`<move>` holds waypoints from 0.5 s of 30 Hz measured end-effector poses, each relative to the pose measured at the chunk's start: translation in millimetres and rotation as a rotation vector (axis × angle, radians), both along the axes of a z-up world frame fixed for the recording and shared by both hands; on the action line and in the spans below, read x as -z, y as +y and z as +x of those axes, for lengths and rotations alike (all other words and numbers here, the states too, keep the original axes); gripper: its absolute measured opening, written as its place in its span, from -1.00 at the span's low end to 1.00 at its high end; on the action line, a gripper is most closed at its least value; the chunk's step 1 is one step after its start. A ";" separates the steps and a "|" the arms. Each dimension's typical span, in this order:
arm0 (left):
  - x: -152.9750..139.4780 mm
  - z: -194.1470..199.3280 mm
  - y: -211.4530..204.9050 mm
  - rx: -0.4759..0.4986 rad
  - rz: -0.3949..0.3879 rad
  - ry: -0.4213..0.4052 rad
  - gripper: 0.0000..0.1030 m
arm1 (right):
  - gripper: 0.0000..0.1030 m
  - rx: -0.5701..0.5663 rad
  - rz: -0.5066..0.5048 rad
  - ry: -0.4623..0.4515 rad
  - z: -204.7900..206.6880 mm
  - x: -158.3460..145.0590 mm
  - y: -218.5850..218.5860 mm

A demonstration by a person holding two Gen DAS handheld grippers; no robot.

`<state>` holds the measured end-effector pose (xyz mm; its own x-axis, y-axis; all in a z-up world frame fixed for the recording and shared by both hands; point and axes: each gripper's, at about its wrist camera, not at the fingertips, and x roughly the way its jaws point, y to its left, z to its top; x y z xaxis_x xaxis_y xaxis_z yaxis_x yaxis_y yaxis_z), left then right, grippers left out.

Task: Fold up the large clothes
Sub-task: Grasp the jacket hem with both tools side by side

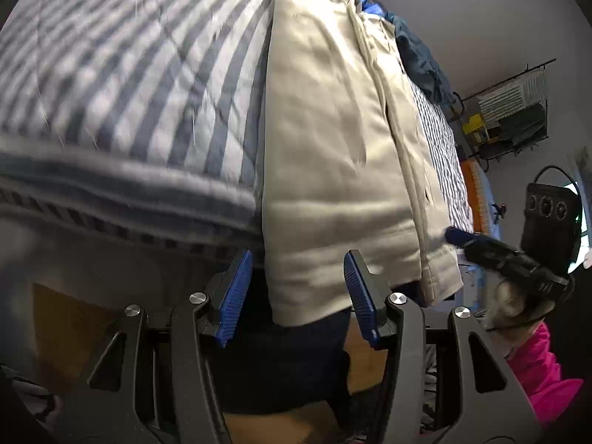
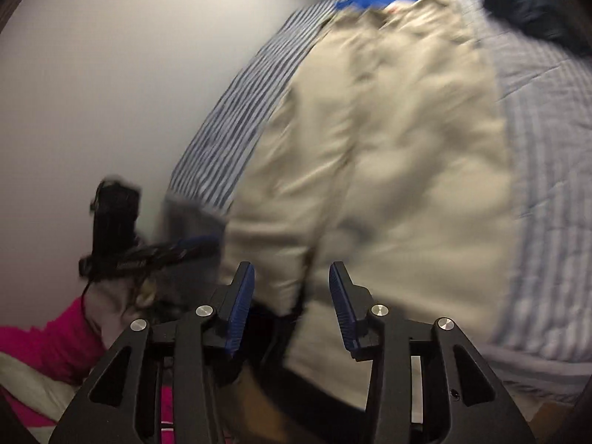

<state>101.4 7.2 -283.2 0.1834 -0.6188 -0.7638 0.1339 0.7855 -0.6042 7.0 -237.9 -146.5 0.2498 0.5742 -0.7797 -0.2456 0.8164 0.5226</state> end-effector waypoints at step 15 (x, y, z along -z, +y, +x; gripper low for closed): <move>-27.1 -29.4 -11.4 0.054 0.002 -0.061 -0.91 | -0.86 0.032 -0.004 0.082 3.1 18.1 28.5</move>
